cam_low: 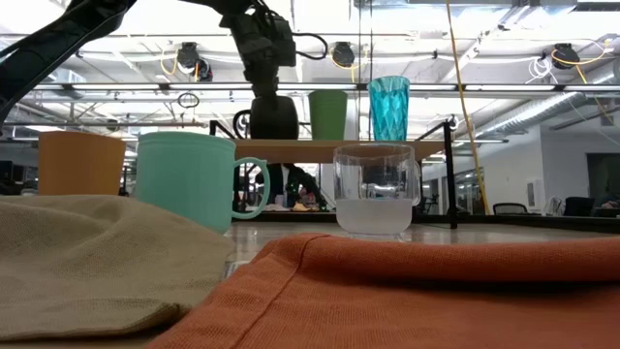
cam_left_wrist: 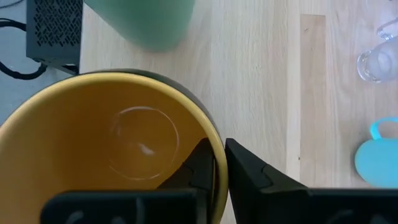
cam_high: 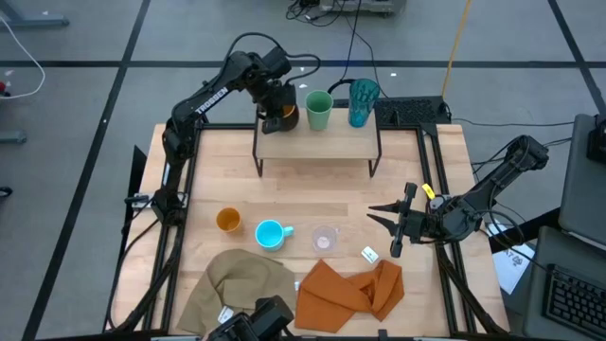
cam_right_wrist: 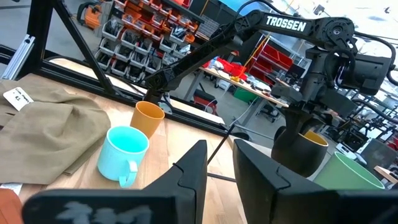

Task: Stack small to large cups/mugs on shelf
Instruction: Put the black mug on the shelf

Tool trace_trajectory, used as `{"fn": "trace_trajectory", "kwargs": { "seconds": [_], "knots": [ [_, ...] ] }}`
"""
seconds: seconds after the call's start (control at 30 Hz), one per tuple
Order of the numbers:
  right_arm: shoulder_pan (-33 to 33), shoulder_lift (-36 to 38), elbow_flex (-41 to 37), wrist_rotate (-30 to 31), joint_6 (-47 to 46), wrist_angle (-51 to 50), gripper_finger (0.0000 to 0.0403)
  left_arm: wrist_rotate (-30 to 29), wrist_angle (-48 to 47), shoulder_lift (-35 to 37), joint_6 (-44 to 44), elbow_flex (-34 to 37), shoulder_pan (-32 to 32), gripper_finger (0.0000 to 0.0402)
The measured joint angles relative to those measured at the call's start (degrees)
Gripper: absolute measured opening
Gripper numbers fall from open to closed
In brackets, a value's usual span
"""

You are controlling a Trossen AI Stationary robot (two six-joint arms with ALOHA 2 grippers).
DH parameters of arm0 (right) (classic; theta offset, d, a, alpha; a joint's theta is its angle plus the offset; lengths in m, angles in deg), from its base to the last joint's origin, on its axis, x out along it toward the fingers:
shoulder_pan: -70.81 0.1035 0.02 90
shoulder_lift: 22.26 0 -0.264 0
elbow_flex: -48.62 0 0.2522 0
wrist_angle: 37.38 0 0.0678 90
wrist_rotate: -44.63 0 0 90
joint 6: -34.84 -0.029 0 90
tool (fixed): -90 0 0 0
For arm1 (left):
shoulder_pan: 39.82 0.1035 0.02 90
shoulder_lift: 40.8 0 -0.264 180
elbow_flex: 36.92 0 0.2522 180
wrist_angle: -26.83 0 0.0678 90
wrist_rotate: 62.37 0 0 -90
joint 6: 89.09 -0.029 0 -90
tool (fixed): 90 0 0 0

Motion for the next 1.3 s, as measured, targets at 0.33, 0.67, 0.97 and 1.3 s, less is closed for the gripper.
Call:
{"fn": "trace_trajectory", "kwargs": {
  "seconds": [0.33, 0.67, 0.97, 1.3],
  "knots": [
    [0.00, 0.00, 0.00, 0.00, -0.07, 0.00, 0.0070, -1.75, 0.87, -0.03, 0.62, 0.01, -0.04, 0.0044],
    [0.00, 0.00, 0.00, 0.00, -0.10, -0.02, 0.0070, -2.49, 1.57, -0.03, 1.73, 0.07, -0.04, 0.0046],
    [0.00, 0.00, 0.00, 0.00, -0.50, -0.04, 0.0070, -2.63, 1.91, -0.03, 1.75, 0.07, -0.02, 0.0047],
    [-0.01, 0.00, 0.00, -0.02, -1.38, -0.96, 0.0070, -2.63, 2.04, -0.03, 1.92, 0.09, 0.02, 0.0047]
  ]
}}
